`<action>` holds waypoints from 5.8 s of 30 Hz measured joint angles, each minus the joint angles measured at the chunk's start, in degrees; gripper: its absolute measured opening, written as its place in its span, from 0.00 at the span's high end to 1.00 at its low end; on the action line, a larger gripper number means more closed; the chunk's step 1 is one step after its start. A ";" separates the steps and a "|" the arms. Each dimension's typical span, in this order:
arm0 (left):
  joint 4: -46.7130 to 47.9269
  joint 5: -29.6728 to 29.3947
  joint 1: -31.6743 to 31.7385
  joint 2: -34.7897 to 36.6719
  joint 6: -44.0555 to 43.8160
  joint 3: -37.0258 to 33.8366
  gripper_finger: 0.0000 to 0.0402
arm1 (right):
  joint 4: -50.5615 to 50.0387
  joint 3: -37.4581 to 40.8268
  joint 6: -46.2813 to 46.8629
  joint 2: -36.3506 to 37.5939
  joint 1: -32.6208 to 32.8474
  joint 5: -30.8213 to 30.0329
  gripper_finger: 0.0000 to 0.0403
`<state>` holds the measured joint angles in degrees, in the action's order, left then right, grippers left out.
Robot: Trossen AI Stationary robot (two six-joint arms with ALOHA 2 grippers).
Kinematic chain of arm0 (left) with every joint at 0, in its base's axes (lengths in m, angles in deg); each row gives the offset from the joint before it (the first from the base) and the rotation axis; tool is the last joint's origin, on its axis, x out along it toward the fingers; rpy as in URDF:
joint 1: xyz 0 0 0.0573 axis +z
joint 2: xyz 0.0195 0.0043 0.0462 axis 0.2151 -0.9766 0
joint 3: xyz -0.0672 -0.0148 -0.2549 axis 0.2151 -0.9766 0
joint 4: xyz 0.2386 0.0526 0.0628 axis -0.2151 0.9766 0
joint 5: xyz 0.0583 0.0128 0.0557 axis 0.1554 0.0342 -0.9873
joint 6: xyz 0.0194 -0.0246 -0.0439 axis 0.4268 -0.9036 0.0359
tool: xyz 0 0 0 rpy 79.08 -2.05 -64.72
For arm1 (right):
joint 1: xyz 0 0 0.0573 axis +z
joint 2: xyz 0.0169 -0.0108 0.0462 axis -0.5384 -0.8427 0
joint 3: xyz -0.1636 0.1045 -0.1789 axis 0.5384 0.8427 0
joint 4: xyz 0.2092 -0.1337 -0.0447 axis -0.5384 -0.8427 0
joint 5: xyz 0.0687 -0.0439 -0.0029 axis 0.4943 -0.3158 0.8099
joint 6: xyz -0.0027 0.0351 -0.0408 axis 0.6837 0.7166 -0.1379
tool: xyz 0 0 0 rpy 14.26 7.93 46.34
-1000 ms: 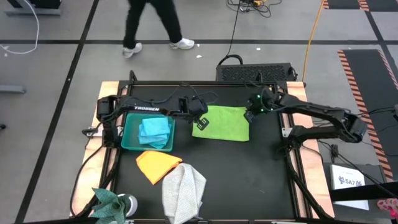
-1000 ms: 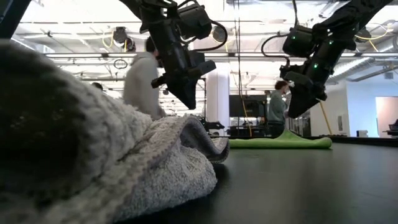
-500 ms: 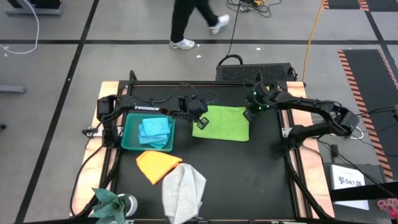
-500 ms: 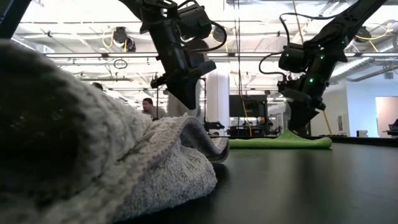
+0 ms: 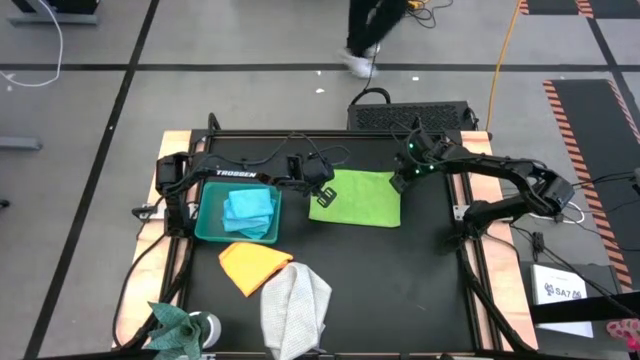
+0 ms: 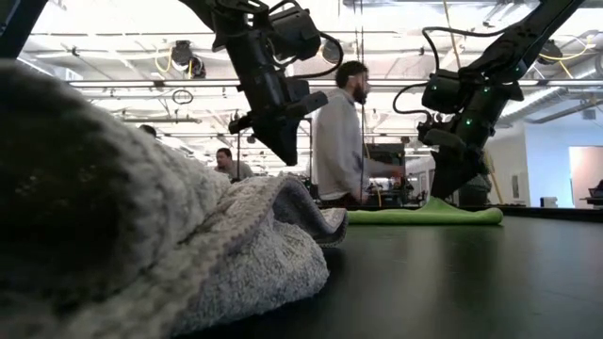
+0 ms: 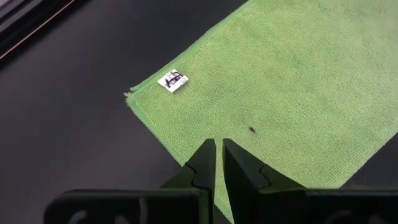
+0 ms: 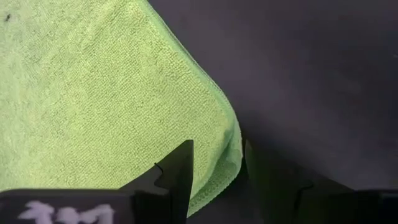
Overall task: Fold microfiber towels
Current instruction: Fold the green microfiber towel
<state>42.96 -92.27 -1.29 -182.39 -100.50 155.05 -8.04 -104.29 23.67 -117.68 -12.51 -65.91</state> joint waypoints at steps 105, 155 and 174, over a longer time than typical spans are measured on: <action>-1.21 6.34 6.32 -0.07 4.14 -0.02 0.72 | 5.42 14.54 13.86 5.56 26.70 -25.79 1.00; 3.79 7.56 8.87 -0.07 3.04 -0.02 0.72 | 33.28 1.28 11.93 -20.53 37.45 -3.01 1.00; 3.00 7.87 8.76 -0.07 3.07 -0.02 0.72 | -3.49 1.71 6.60 -4.12 41.22 0.05 1.00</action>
<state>45.95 -84.40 7.48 -182.45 -97.42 155.03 -11.53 -102.58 30.27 -121.79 28.70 -65.86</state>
